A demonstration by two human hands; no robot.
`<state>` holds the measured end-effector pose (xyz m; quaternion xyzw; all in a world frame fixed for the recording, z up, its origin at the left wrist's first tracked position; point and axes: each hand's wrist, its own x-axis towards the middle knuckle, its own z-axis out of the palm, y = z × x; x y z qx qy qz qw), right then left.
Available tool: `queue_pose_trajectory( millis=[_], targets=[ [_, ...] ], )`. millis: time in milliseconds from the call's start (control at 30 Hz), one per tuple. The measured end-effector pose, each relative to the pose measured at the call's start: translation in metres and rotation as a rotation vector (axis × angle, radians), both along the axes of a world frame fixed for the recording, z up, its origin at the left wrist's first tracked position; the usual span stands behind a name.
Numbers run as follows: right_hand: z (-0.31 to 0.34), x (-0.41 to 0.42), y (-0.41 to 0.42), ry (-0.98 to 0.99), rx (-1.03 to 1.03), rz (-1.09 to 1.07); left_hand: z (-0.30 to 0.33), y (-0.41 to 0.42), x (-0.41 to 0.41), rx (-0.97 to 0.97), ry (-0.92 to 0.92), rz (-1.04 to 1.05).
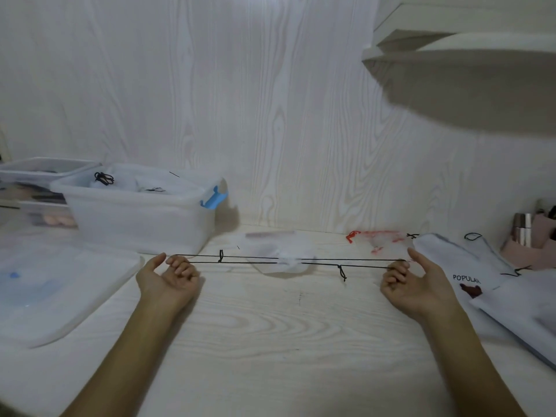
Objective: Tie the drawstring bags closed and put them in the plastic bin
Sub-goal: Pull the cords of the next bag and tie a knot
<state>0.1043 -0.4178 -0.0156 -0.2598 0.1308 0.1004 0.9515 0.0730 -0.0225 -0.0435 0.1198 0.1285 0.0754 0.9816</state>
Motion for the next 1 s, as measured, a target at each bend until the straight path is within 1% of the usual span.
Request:
queue_pose_trajectory(
  millis=[67, 167, 267, 333, 367, 433, 500, 533, 567, 600, 667, 700, 733, 767, 833, 867, 900, 933, 967, 1000],
  targets=[
    [-0.001, -0.001, -0.002, 0.025, -0.013, -0.052, 0.001, 0.001, -0.001, 0.020, 0.033, 0.040],
    [-0.003, -0.001, -0.001, 0.080, -0.029, -0.109, 0.002, 0.002, -0.003, -0.001, 0.064, 0.098],
    [-0.003, -0.002, 0.001, 0.093, -0.033, -0.146, 0.001, 0.002, -0.004, 0.038, 0.048, 0.144],
    [-0.001, -0.005, 0.002, 0.059, -0.058, -0.162, 0.004, 0.002, -0.005, 0.160, 0.040, 0.185],
    [0.000, -0.006, 0.003, 0.031, -0.102, -0.170, 0.006, 0.003, -0.005, 0.241, 0.051, 0.210],
    [0.002, -0.005, 0.007, -0.016, -0.310, -0.172, 0.010, 0.005, -0.004, 0.419, 0.094, 0.248],
    [0.003, -0.001, 0.018, -0.062, -0.639, -0.178, 0.011, 0.006, 0.000, 0.659, 0.169, 0.215],
    [0.003, 0.000, 0.024, -0.081, -0.824, -0.180, 0.011, 0.006, 0.001, 0.810, 0.220, 0.175],
    [0.000, 0.001, 0.029, -0.108, -1.023, -0.185, 0.009, 0.005, 0.000, 1.004, 0.276, 0.135],
    [-0.002, 0.000, 0.031, -0.150, -1.237, -0.186, 0.007, 0.006, -0.003, 1.270, 0.347, 0.106],
    [-0.010, 0.000, 0.032, -0.224, -1.633, -0.149, 0.006, 0.007, -0.015, 1.895, 0.479, 0.103],
    [-0.012, -0.001, 0.031, -0.238, -1.760, -0.138, 0.008, 0.007, -0.021, 2.123, 0.522, 0.132],
    [-0.012, -0.002, 0.031, -0.252, -1.833, -0.155, 0.012, 0.007, -0.027, 2.231, 0.540, 0.148],
    [-0.012, -0.002, 0.032, -0.278, -1.872, -0.194, 0.018, 0.006, -0.032, 2.247, 0.517, 0.188],
    [-0.003, -0.004, 0.039, -0.379, -1.898, -0.297, 0.028, -0.005, -0.040, 2.216, 0.400, 0.298],
    [0.004, -0.005, 0.044, -0.444, -1.873, -0.316, 0.033, -0.015, -0.042, 2.160, 0.319, 0.236],
    [0.012, -0.008, 0.051, -0.518, -1.816, -0.273, 0.036, -0.032, -0.045, 2.044, 0.236, 0.081],
    [0.019, -0.011, 0.059, -0.579, -1.763, -0.147, 0.039, -0.050, -0.049, 1.878, 0.171, -0.136],
    [0.025, -0.016, 0.066, -0.608, -1.762, 0.031, 0.041, -0.071, -0.056, 1.695, 0.130, -0.359],
    [0.027, -0.019, 0.072, -0.606, -1.819, 0.204, 0.041, -0.087, -0.060, 1.520, 0.099, -0.538]
  ],
)
